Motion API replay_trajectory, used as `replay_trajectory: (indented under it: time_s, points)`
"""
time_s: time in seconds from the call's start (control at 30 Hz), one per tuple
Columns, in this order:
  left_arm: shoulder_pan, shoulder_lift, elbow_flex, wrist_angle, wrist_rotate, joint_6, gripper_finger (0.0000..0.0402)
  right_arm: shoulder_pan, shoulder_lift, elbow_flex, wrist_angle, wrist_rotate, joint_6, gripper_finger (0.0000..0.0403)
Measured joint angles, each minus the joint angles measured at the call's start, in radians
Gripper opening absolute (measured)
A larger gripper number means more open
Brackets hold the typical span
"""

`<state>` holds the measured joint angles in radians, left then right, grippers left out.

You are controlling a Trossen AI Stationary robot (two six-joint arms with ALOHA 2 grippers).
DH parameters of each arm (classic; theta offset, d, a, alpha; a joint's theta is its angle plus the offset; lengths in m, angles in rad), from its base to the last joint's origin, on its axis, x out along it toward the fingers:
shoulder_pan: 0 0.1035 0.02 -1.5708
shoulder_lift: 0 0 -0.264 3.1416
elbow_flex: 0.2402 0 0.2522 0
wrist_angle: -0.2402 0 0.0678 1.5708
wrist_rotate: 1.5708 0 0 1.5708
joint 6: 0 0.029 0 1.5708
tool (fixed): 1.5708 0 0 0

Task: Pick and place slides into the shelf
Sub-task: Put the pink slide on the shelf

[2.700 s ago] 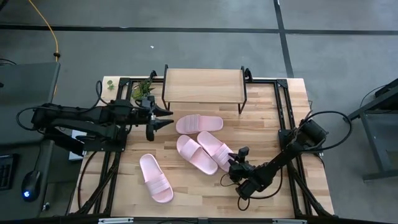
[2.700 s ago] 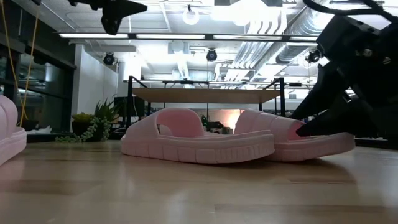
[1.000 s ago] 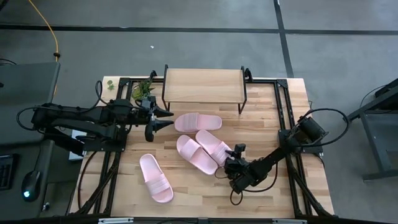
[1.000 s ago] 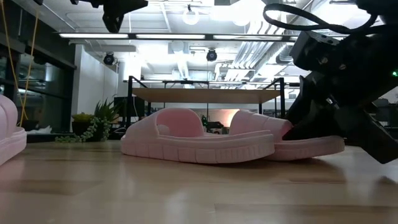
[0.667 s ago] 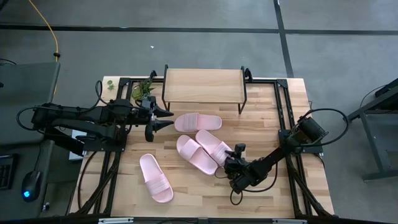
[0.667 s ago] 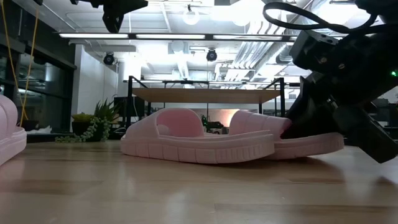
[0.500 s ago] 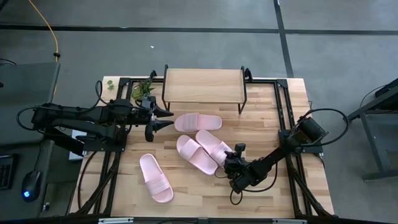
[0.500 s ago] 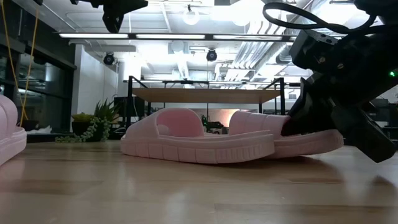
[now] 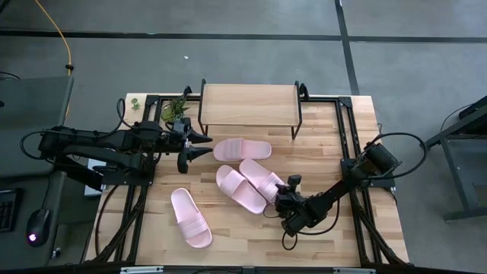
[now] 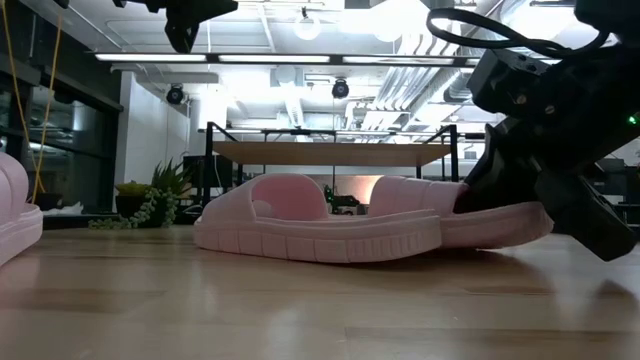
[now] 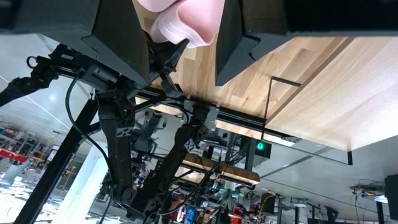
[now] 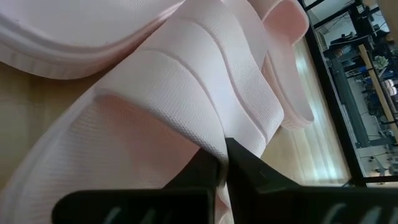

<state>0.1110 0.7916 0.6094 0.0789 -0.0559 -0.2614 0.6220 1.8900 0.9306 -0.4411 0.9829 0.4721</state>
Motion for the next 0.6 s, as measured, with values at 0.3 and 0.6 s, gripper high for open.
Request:
replay_trajectory:
  time_s: [0.3,0.6]
  points:
    - [0.0,0.0,0.0,-0.001,0.0,0.025,0.0166,0.0,-0.001,0.043,-0.155,0.016,0.062,0.0002]
    - [0.0,0.0,0.0,-0.002,0.0,0.025,0.0166,-0.001,-0.001,0.23,-0.623,0.029,0.297,0.0001]
